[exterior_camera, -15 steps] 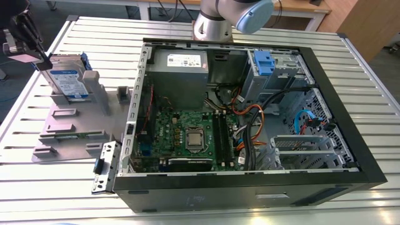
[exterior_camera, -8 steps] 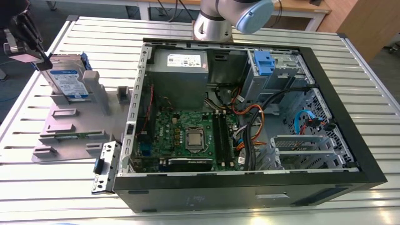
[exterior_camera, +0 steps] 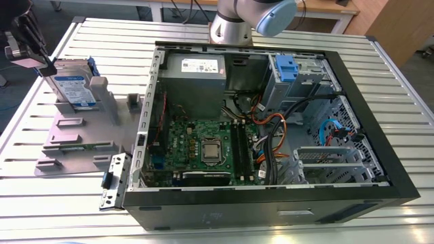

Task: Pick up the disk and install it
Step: 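Pick up the disk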

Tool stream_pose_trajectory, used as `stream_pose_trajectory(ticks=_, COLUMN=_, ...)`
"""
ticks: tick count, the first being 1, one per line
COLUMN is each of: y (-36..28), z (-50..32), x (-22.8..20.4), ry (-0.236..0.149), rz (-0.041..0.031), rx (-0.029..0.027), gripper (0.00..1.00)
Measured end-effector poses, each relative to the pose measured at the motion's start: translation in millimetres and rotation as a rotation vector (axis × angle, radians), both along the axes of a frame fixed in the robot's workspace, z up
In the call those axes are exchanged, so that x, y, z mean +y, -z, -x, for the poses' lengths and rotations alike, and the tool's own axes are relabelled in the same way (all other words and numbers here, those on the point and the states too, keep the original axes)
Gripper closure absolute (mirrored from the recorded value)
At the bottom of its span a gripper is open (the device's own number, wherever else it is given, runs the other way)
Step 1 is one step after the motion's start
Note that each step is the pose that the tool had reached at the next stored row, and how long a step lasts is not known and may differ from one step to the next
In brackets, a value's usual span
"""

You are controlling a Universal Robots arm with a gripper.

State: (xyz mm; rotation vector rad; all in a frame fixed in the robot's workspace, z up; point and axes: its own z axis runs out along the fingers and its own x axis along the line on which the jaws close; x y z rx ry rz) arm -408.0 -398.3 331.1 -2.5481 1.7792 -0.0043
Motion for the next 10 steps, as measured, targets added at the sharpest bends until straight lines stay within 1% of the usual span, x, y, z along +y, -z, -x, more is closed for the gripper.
stream_pose_trajectory(ticks=10, y=0.0, z=0.0, x=0.0, ry=-0.029, rz=0.0, rx=0.0, gripper=0.89)
